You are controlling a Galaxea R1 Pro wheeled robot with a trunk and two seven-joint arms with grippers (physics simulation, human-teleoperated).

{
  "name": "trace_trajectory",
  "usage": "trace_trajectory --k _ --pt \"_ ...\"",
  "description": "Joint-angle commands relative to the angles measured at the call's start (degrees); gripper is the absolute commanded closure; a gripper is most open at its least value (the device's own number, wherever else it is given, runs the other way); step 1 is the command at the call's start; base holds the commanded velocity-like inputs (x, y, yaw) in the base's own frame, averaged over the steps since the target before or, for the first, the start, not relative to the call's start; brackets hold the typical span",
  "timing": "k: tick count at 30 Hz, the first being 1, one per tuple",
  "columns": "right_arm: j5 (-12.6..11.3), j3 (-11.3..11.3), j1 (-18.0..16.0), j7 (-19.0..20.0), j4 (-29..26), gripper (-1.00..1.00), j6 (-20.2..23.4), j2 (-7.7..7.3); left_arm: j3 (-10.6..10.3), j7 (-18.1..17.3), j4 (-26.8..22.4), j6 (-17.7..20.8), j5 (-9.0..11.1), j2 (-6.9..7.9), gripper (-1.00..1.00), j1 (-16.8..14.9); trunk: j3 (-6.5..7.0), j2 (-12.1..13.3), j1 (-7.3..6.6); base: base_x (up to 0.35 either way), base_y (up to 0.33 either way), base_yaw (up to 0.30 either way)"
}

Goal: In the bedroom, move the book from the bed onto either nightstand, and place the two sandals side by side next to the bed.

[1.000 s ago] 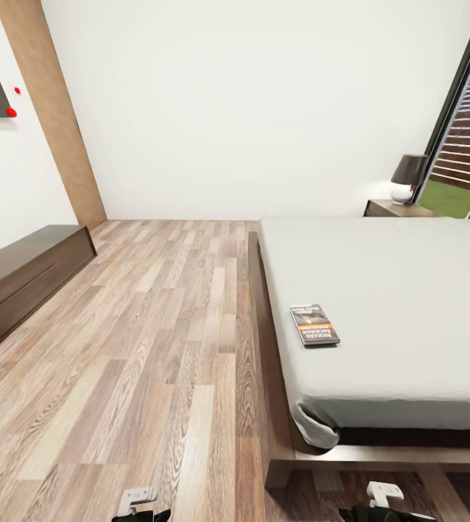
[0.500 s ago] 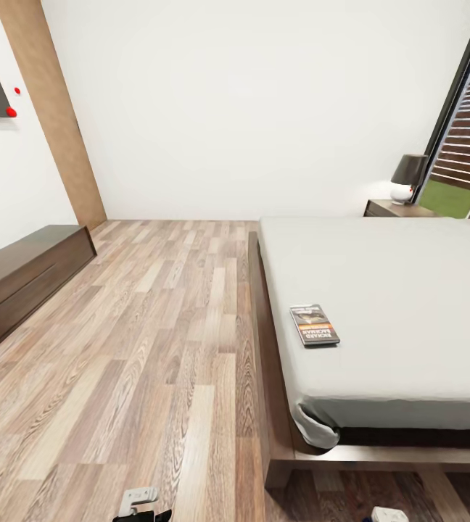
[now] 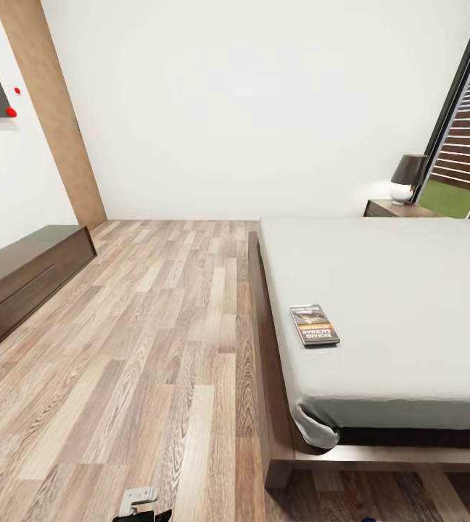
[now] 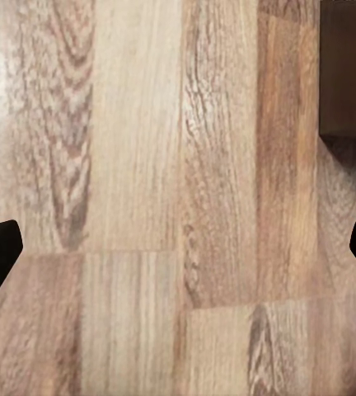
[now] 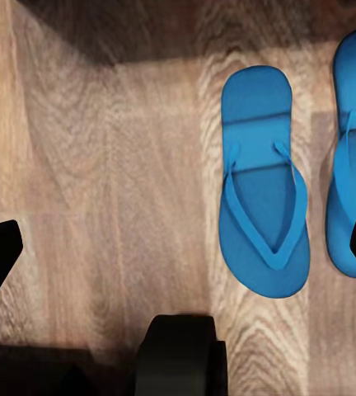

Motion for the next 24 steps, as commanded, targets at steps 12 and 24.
trace_trajectory --k 12,24 --pt "0.6 -0.5 -0.1 0.1 0.1 -1.0 -0.1 -0.04 0.4 -0.1 0.1 -0.2 -0.6 0.01 -1.0 0.0 0.67 1.6 -0.89 0.0 0.0 0.0" --pt "0.7 -0.4 -0.1 0.1 0.1 -1.0 0.0 -0.07 0.4 -0.1 0.1 -0.2 -0.6 0.01 -1.0 0.0 2.82 6.4 -3.52 0.0 0.0 0.0"
